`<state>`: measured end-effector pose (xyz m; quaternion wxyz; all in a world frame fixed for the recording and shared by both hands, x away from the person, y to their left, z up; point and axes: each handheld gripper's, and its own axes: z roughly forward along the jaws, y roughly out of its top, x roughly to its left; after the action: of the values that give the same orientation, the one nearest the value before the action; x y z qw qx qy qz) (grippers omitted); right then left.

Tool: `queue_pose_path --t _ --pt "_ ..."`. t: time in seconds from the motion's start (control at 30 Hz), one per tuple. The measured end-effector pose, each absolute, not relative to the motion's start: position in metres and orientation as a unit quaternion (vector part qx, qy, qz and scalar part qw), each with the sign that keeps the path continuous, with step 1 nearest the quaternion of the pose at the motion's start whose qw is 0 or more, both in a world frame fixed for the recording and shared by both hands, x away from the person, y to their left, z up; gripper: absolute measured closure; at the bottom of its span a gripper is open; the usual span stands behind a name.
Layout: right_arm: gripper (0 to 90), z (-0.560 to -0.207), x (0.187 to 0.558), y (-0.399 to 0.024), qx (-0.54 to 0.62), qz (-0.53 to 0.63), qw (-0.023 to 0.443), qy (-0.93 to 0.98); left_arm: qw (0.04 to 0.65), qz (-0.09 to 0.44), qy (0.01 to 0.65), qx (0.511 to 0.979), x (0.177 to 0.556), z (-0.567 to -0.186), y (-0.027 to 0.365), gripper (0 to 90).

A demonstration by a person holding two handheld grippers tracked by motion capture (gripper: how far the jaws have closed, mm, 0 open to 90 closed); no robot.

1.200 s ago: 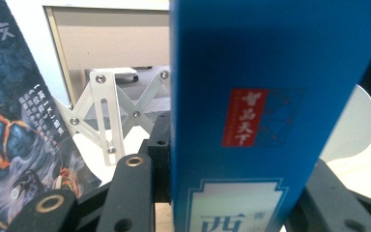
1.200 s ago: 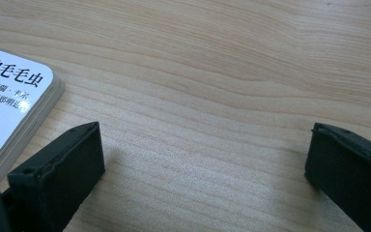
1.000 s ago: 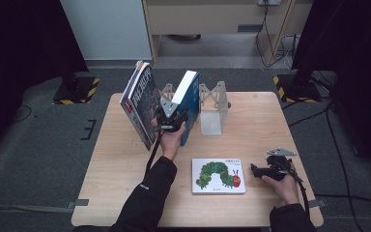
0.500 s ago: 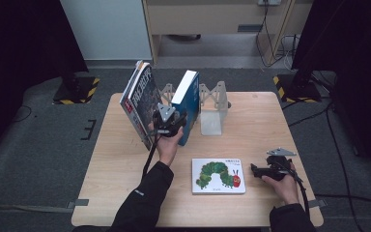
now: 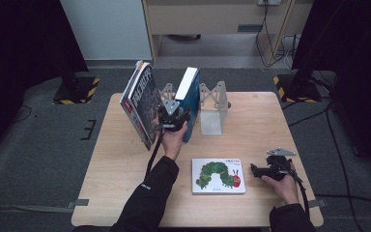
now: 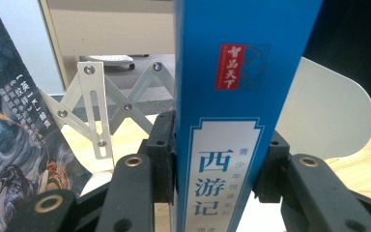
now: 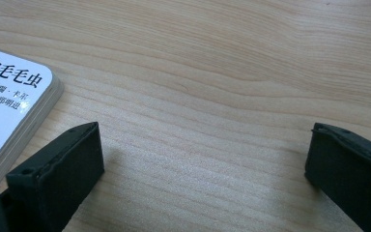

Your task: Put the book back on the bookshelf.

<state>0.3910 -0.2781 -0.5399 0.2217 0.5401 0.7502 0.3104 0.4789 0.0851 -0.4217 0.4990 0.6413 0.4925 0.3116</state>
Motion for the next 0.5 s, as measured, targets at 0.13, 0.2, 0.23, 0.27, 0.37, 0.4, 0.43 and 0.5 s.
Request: queue_pose_path --t 0.13,0.2,0.23,0.27,0.37,0.4,0.43,0.5 --pt "0.3 -0.54 0.391 -0.278 0.54 0.31 0.222 0.75 0.511 0.313 0.477 0.643 0.478 -0.425 0.084 56.7" --pt "0.3 -0.54 0.391 -0.278 0.54 0.311 0.222 0.75 0.515 0.312 0.47 0.645 0.472 -0.428 0.087 55.0" --pt "0.3 -0.54 0.391 -0.278 0.54 0.31 0.222 0.75 0.515 0.315 0.467 0.646 0.47 -0.43 0.087 54.9" --pt "0.3 -0.54 0.391 -0.278 0.54 0.31 0.222 0.75 0.516 0.317 0.464 0.647 0.467 -0.431 0.088 54.8" --pt "0.3 -0.54 0.391 -0.278 0.54 0.31 0.222 0.75 0.52 0.308 0.468 0.644 0.462 -0.434 0.092 56.1" --pt "0.4 -0.54 0.391 -0.278 0.54 0.31 0.222 0.75 0.522 0.305 0.469 0.644 0.463 -0.434 0.092 57.8" --pt "0.4 -0.54 0.391 -0.278 0.54 0.31 0.222 0.75 0.522 0.299 0.472 0.644 0.463 -0.433 0.093 57.9" --pt "0.3 -0.54 0.391 -0.278 0.54 0.31 0.222 0.75 0.511 0.294 0.475 0.653 0.465 -0.429 0.091 58.3"
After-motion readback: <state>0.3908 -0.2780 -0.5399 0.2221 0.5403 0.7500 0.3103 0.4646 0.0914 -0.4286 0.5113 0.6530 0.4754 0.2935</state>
